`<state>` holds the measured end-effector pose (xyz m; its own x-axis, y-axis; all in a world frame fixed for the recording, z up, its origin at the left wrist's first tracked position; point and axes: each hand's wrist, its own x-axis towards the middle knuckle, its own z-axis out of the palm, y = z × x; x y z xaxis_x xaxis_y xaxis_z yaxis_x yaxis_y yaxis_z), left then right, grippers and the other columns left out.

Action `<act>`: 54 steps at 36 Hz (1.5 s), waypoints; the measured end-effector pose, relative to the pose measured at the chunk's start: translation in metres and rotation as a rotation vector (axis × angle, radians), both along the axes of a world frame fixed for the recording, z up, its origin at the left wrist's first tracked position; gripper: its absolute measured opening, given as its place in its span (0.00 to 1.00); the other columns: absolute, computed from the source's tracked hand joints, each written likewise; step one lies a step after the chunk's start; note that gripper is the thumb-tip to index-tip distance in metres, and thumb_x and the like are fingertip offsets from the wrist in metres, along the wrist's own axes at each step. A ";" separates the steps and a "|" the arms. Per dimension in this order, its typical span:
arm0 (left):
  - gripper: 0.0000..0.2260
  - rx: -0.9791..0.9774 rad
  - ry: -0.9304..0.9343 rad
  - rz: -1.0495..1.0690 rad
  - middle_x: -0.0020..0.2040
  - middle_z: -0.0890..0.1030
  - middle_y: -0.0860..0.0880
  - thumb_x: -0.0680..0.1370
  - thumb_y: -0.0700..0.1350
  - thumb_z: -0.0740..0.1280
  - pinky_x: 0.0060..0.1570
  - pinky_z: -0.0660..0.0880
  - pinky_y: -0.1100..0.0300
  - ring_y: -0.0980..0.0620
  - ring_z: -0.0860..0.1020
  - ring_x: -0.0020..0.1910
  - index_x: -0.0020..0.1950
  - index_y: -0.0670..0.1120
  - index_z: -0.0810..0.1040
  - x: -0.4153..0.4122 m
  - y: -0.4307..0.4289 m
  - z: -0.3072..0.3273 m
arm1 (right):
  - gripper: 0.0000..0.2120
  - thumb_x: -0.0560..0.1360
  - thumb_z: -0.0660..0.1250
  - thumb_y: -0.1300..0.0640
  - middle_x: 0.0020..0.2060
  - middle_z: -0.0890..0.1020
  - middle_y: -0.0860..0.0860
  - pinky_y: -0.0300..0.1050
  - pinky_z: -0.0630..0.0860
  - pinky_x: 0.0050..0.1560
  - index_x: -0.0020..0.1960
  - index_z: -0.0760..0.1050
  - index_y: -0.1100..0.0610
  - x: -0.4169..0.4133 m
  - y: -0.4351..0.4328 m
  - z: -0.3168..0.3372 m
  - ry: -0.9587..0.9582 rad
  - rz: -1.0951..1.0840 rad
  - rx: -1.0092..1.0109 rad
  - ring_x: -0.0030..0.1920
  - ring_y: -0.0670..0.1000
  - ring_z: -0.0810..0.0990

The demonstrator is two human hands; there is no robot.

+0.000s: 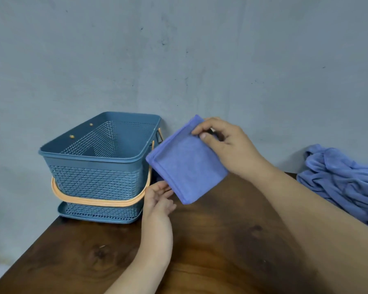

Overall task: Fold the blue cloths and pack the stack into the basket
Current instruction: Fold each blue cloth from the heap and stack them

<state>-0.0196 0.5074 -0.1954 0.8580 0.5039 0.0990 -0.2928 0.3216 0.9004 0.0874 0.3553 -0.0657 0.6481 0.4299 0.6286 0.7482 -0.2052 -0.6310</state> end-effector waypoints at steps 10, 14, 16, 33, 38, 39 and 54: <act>0.24 0.123 0.085 -0.028 0.63 0.82 0.46 0.64 0.40 0.61 0.67 0.73 0.46 0.57 0.81 0.59 0.59 0.49 0.79 0.001 0.000 -0.005 | 0.09 0.83 0.68 0.58 0.66 0.80 0.50 0.41 0.73 0.62 0.60 0.79 0.47 0.134 0.052 -0.098 0.559 -0.234 0.123 0.64 0.48 0.78; 0.26 0.164 0.136 -0.054 0.60 0.83 0.50 0.63 0.39 0.59 0.70 0.73 0.41 0.60 0.82 0.57 0.60 0.51 0.78 0.003 -0.001 -0.007 | 0.17 0.81 0.71 0.58 0.68 0.77 0.49 0.40 0.70 0.63 0.69 0.78 0.52 0.146 0.055 -0.122 0.716 -0.228 0.055 0.66 0.49 0.75; 0.27 0.172 0.151 -0.061 0.60 0.83 0.51 0.63 0.39 0.59 0.70 0.73 0.41 0.60 0.82 0.58 0.60 0.51 0.79 0.003 -0.002 -0.007 | 0.18 0.80 0.72 0.57 0.69 0.77 0.50 0.41 0.70 0.64 0.70 0.78 0.52 0.150 0.056 -0.120 0.733 -0.234 0.055 0.68 0.49 0.75; 0.27 0.241 0.200 -0.080 0.60 0.84 0.51 0.63 0.39 0.61 0.68 0.75 0.42 0.58 0.82 0.59 0.61 0.53 0.78 -0.004 -0.004 -0.002 | 0.16 0.80 0.69 0.62 0.55 0.78 0.55 0.49 0.78 0.56 0.67 0.75 0.54 0.145 0.080 -0.108 0.847 -0.339 0.123 0.56 0.56 0.78; 0.27 0.272 0.183 -0.090 0.60 0.83 0.52 0.64 0.39 0.61 0.67 0.76 0.46 0.59 0.81 0.59 0.61 0.52 0.78 -0.005 -0.003 -0.002 | 0.26 0.78 0.73 0.57 0.61 0.78 0.55 0.43 0.73 0.42 0.75 0.72 0.52 0.149 0.073 -0.110 0.619 -0.358 -0.095 0.52 0.54 0.78; 0.27 0.280 0.181 -0.093 0.60 0.84 0.52 0.64 0.39 0.61 0.67 0.75 0.48 0.59 0.81 0.59 0.62 0.52 0.78 -0.006 -0.004 -0.002 | 0.27 0.78 0.73 0.55 0.61 0.79 0.55 0.43 0.73 0.40 0.75 0.72 0.52 0.148 0.071 -0.109 0.580 -0.366 -0.158 0.52 0.54 0.79; 0.25 0.586 0.157 -0.225 0.62 0.80 0.58 0.77 0.29 0.62 0.62 0.73 0.62 0.65 0.77 0.62 0.63 0.57 0.76 -0.022 -0.013 0.001 | 0.19 0.80 0.71 0.49 0.65 0.74 0.37 0.30 0.69 0.52 0.69 0.75 0.35 -0.011 -0.059 -0.104 0.401 -0.357 -0.245 0.60 0.38 0.76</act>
<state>-0.0416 0.4948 -0.1942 0.9630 0.2108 0.1677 -0.1258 -0.1985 0.9720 0.0767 0.2959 -0.1698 0.9459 0.2432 0.2149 0.3191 -0.5758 -0.7527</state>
